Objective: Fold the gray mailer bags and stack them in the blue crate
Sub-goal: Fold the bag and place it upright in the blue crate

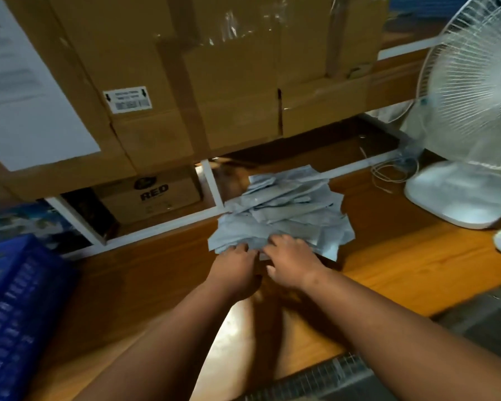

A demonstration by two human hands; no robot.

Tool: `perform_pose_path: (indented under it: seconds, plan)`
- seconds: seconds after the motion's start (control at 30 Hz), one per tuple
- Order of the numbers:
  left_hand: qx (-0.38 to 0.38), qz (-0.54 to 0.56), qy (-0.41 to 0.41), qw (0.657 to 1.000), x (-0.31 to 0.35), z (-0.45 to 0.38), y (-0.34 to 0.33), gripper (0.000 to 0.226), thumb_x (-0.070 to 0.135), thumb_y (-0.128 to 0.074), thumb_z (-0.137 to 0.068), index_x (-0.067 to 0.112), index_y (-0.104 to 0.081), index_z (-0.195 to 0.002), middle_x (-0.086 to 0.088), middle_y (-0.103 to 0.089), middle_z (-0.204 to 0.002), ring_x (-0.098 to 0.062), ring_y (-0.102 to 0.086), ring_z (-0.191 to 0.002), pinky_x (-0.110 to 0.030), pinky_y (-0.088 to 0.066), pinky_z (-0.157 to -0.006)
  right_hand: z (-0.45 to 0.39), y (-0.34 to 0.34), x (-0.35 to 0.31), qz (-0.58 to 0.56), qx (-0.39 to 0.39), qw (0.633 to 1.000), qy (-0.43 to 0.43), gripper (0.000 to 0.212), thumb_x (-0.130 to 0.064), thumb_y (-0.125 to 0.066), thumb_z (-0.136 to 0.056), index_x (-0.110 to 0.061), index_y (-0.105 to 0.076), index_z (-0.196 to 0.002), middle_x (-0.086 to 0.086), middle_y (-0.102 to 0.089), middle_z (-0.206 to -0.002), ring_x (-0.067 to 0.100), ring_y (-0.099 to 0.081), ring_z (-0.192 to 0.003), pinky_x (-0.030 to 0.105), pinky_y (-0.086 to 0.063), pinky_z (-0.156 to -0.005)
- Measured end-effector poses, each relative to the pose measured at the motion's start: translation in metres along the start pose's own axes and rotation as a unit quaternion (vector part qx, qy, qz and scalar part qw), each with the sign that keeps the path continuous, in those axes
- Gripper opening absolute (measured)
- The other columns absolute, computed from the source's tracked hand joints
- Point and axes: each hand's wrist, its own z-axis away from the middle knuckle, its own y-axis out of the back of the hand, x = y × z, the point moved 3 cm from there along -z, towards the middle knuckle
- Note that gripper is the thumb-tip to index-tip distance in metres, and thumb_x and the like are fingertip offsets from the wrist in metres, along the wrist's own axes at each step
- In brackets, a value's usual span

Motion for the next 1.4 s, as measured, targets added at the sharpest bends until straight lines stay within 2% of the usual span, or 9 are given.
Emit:
perform_pose_path:
  seconds: [0.17, 0.33, 0.47, 0.63, 0.77, 0.83, 1.03, 1.2, 1.4]
  plan:
    - [0.071, -0.060, 0.004, 0.996, 0.003, -0.042, 0.004, 0.050, 0.038, -0.068, -0.086, 0.022, -0.059, -0.133, -0.012, -0.054, -0.136, -0.038, -0.055, -0.117, -0.050, -0.056, -0.087, -0.013, -0.002, 0.050, 0.018, 0.071, 0.996, -0.049, 0.040, -0.039, -0.063, -0.095, -0.024, -0.064, -0.132, 0.010, -0.052, -0.139, 0.034, -0.053, -0.126, 0.049, -0.050, -0.101]
    - [0.097, -0.047, 0.011, 0.994, 0.001, -0.090, 0.017, 0.060, 0.046, -0.069, -0.093, 0.023, -0.053, -0.146, -0.009, -0.051, -0.150, -0.036, -0.051, -0.130, -0.046, -0.054, -0.097, -0.047, 0.006, 0.077, 0.004, 0.079, 0.993, -0.085, 0.044, -0.040, -0.053, -0.101, -0.025, -0.056, -0.142, 0.011, -0.046, -0.148, 0.037, -0.047, -0.132, 0.052, -0.046, -0.103]
    - [0.105, -0.064, -0.015, 0.992, 0.012, -0.124, 0.017, 0.041, 0.033, -0.058, -0.097, 0.022, -0.062, -0.136, -0.010, -0.061, -0.139, -0.034, -0.055, -0.122, -0.044, -0.052, -0.094, -0.074, 0.004, 0.082, -0.004, 0.038, 0.996, -0.086, 0.052, -0.037, -0.052, -0.103, -0.027, -0.042, -0.153, 0.009, -0.038, -0.156, 0.036, -0.038, -0.142, 0.053, -0.040, -0.112]
    - [0.115, -0.090, -0.014, 0.989, 0.011, -0.132, 0.014, 0.025, 0.025, -0.057, -0.092, 0.020, -0.074, -0.110, -0.009, -0.073, -0.112, -0.034, -0.066, -0.102, -0.043, -0.051, -0.083, -0.078, -0.008, 0.072, 0.000, 0.046, 0.996, -0.080, 0.054, -0.038, -0.056, -0.101, -0.029, -0.043, -0.153, 0.006, -0.047, -0.151, 0.032, -0.044, -0.138, 0.052, -0.040, -0.111]
    - [0.155, -0.079, -0.015, 0.985, -0.009, -0.096, 0.023, 0.009, 0.017, -0.064, -0.082, 0.017, -0.072, -0.088, -0.008, -0.071, -0.090, -0.033, -0.063, -0.082, -0.037, -0.044, -0.068, -0.072, -0.007, 0.057, 0.018, 0.044, 0.997, -0.065, 0.054, -0.044, -0.056, -0.101, -0.030, -0.045, -0.152, 0.007, -0.045, -0.153, 0.033, -0.040, -0.143, 0.058, -0.031, -0.118]
    - [0.194, -0.033, -0.029, 0.980, -0.026, -0.066, 0.027, 0.008, 0.017, -0.061, -0.080, 0.017, -0.068, -0.083, -0.007, -0.067, -0.086, -0.033, -0.059, -0.079, -0.037, -0.044, -0.064, -0.066, -0.003, 0.040, 0.030, 0.054, 0.997, -0.048, 0.053, -0.040, -0.059, -0.098, -0.032, -0.051, -0.149, 0.008, -0.053, -0.147, 0.034, -0.047, -0.137, 0.058, -0.035, -0.114]
    - [0.233, -0.008, -0.006, 0.973, -0.099, 0.063, 0.002, 0.016, 0.025, -0.055, -0.099, 0.021, -0.068, -0.106, 0.001, -0.067, -0.113, -0.022, -0.058, -0.096, -0.038, -0.049, -0.080, -0.040, -0.019, -0.054, 0.032, 0.089, 0.992, 0.083, 0.050, -0.018, -0.064, -0.082, -0.024, -0.067, -0.131, 0.008, -0.068, -0.115, 0.036, -0.063, -0.103, 0.044, -0.051, -0.082]
    - [0.201, -0.004, 0.011, 0.980, -0.148, 0.157, -0.052, 0.008, 0.016, -0.062, -0.096, 0.019, -0.067, -0.101, -0.001, -0.068, -0.108, -0.024, -0.060, -0.091, -0.036, -0.047, -0.076, -0.024, -0.072, -0.139, 0.036, 0.027, 0.985, 0.168, 0.055, -0.013, -0.058, -0.083, -0.018, -0.064, -0.138, 0.014, -0.069, -0.128, 0.039, -0.065, -0.113, 0.048, -0.055, -0.091]
    - [0.135, 0.015, 0.059, 0.989, -0.183, 0.224, -0.098, 0.027, 0.022, -0.083, -0.076, 0.023, -0.066, -0.097, 0.001, -0.070, -0.103, -0.021, -0.061, -0.088, -0.033, -0.046, -0.073, 0.000, -0.123, -0.208, 0.030, -0.055, 0.979, 0.194, 0.063, -0.020, -0.067, -0.087, -0.021, -0.057, -0.149, 0.017, -0.061, -0.148, 0.039, -0.058, -0.135, 0.050, -0.049, -0.111]
